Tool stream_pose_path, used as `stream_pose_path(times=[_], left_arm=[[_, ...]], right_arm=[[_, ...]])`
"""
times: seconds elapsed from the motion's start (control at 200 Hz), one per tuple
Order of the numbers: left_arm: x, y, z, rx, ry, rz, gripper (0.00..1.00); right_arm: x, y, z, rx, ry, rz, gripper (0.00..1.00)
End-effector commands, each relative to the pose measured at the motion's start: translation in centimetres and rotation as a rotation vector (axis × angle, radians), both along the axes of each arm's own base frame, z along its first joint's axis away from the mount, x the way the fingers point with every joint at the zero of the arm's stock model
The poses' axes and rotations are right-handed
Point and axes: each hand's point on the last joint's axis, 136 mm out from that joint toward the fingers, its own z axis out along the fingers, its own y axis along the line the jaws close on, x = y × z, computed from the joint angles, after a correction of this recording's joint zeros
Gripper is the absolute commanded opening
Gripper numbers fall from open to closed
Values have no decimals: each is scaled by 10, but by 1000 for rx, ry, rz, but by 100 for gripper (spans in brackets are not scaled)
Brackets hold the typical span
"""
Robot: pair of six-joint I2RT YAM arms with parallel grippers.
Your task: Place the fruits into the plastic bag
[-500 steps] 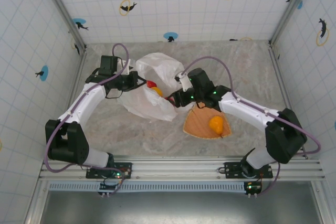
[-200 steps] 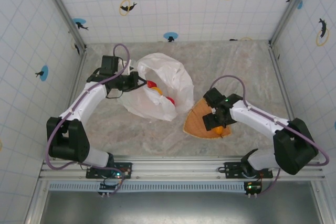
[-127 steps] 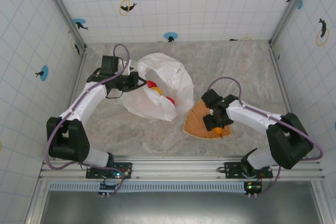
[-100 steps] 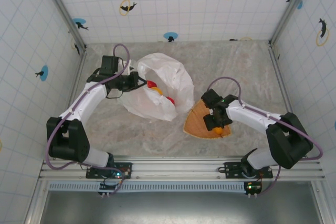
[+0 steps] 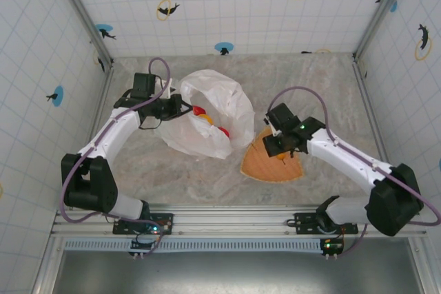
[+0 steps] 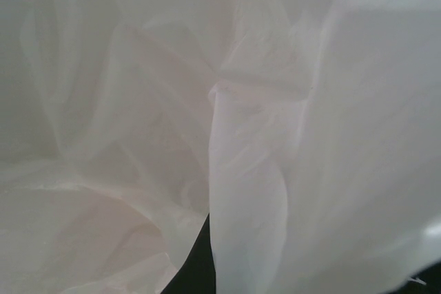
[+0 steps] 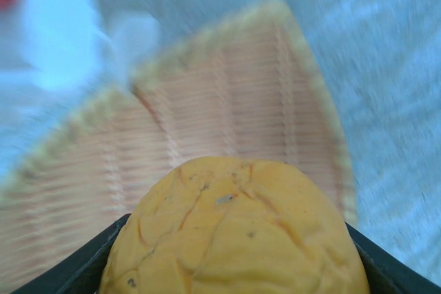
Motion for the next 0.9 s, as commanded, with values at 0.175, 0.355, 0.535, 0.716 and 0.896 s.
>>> stream_pose_path(times=[0.175, 0.355, 0.535, 0.716, 0.896], left_arm=[[-1, 0, 2, -4, -18, -11, 0], [-3, -2, 1, -14, -9, -11, 0], [-5, -2, 2, -17, -10, -10, 0], [-6, -2, 0, -19, -4, -12, 0], [-6, -3, 1, -23, -6, -15, 0]], right_arm=[[28, 89, 68, 305, -240, 219, 54], [40, 115, 57, 325, -258, 281, 53], [44, 139, 43, 352, -248, 332, 53], [53, 159, 34, 405, -249, 335, 52], [64, 182, 26, 451, -261, 317, 52]])
